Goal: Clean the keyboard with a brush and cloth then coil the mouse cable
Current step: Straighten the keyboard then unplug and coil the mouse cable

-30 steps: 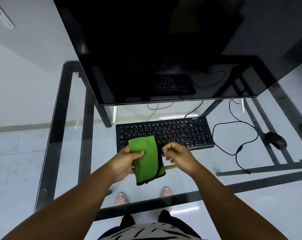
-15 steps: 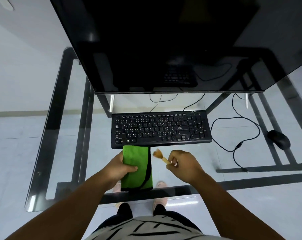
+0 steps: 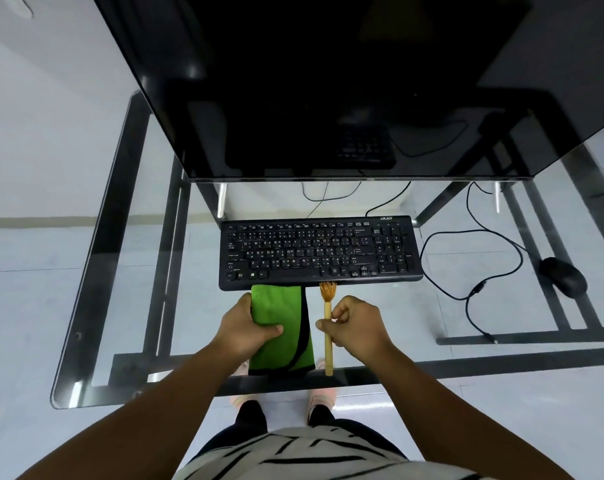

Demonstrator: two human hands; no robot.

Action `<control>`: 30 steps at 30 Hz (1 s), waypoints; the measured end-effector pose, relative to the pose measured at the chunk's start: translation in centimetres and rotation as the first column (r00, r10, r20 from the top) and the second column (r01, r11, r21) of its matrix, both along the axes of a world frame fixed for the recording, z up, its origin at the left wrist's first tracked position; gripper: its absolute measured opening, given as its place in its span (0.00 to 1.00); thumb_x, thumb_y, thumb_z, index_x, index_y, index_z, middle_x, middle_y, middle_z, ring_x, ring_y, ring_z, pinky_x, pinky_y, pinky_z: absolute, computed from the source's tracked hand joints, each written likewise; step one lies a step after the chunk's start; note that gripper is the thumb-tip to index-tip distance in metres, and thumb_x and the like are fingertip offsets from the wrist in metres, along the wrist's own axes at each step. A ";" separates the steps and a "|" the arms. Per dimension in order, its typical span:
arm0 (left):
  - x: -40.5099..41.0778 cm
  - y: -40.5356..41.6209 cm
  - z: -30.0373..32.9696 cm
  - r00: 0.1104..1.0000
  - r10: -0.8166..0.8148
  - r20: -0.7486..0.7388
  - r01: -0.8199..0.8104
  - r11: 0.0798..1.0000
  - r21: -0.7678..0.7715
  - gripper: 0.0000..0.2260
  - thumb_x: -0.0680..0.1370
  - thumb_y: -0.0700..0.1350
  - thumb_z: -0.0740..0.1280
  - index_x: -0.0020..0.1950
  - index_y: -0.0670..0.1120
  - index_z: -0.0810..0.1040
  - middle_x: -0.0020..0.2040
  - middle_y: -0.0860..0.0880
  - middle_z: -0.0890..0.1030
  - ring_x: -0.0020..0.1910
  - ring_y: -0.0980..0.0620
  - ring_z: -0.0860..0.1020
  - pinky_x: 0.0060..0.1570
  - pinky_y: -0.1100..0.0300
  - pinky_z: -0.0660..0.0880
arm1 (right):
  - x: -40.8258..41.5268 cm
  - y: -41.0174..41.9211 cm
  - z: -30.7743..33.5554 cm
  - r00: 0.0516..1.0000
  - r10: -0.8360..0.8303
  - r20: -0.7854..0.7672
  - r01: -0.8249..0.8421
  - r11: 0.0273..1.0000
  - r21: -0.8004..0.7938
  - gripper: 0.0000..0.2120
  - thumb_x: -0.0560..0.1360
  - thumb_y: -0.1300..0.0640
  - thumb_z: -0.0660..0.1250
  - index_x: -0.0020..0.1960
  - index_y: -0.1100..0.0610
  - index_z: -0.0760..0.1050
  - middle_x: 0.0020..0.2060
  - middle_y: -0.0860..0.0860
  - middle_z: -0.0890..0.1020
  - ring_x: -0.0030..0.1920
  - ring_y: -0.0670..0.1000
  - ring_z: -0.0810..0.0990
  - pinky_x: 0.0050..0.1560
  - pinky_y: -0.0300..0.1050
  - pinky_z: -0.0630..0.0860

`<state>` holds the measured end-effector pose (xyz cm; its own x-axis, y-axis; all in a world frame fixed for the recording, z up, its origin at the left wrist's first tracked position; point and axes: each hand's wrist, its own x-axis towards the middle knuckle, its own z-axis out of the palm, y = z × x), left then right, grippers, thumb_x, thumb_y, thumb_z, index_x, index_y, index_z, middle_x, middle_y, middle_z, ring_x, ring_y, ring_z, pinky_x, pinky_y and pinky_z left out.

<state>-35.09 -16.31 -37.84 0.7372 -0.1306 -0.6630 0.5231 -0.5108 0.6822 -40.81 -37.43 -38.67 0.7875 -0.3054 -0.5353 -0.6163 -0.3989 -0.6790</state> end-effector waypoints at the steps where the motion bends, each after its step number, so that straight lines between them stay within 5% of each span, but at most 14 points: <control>1: 0.0 -0.1 0.1 0.998 -0.021 0.062 0.015 0.996 0.085 0.23 0.67 0.42 0.79 0.57 0.49 0.73 0.50 0.51 0.80 0.50 0.50 0.78 0.49 0.56 0.75 | 0.1 0.0 -0.1 1.000 0.004 -0.005 -0.004 1.000 -0.011 0.15 0.65 0.53 0.80 0.39 0.57 0.74 0.32 0.53 0.83 0.30 0.50 0.83 0.38 0.48 0.82; 9: -0.1 0.0 0.6 0.978 -0.014 0.208 -0.060 0.937 0.345 0.32 0.64 0.62 0.78 0.59 0.47 0.70 0.49 0.49 0.78 0.49 0.48 0.78 0.45 0.56 0.74 | 1.3 -1.6 1.1 0.995 -0.030 0.094 0.048 0.979 -0.196 0.16 0.69 0.42 0.74 0.37 0.53 0.75 0.30 0.47 0.79 0.32 0.47 0.77 0.34 0.42 0.73; 14: 2.4 0.7 1.2 0.922 0.158 0.353 -0.286 0.894 0.345 0.24 0.75 0.57 0.68 0.59 0.40 0.70 0.56 0.40 0.76 0.54 0.40 0.76 0.51 0.52 0.71 | 4.5 -5.7 1.9 0.938 -0.232 0.258 0.296 0.922 -0.248 0.09 0.76 0.51 0.69 0.45 0.57 0.76 0.32 0.46 0.79 0.39 0.53 0.80 0.42 0.44 0.75; 18: 5.6 1.2 1.4 0.902 0.262 0.342 -0.375 0.870 0.321 0.26 0.77 0.55 0.67 0.66 0.37 0.71 0.64 0.38 0.74 0.62 0.38 0.73 0.61 0.48 0.70 | 6.9 -8.9 1.4 0.911 -0.301 0.283 0.382 0.874 -0.300 0.11 0.75 0.55 0.68 0.52 0.62 0.78 0.48 0.51 0.80 0.52 0.54 0.79 0.50 0.40 0.70; 21: 7.5 1.2 1.5 0.925 0.318 0.211 -0.370 0.882 0.293 0.27 0.78 0.57 0.62 0.68 0.38 0.73 0.66 0.38 0.74 0.63 0.38 0.74 0.63 0.48 0.71 | 7.9 -10.4 1.3 0.930 -0.301 0.211 0.362 0.848 -0.388 0.15 0.74 0.55 0.65 0.57 0.63 0.76 0.56 0.57 0.76 0.58 0.58 0.74 0.61 0.51 0.72; 26: 8.5 0.3 1.9 0.934 0.328 0.145 -0.354 0.905 0.236 0.20 0.80 0.56 0.59 0.47 0.40 0.77 0.47 0.42 0.78 0.48 0.41 0.76 0.47 0.53 0.72 | 8.5 -12.0 1.8 0.951 -0.310 -0.006 0.276 0.854 -0.440 0.20 0.75 0.50 0.61 0.60 0.63 0.74 0.58 0.61 0.74 0.59 0.63 0.73 0.62 0.54 0.71; 30: 8.9 -0.5 2.4 0.921 0.375 0.109 -0.390 0.893 0.224 0.20 0.81 0.54 0.58 0.38 0.41 0.72 0.38 0.44 0.74 0.40 0.45 0.72 0.44 0.53 0.69 | 9.0 -13.0 1.6 0.948 -0.315 -0.052 0.276 0.891 -0.361 0.18 0.74 0.47 0.61 0.50 0.61 0.79 0.50 0.61 0.79 0.48 0.61 0.78 0.48 0.48 0.75</control>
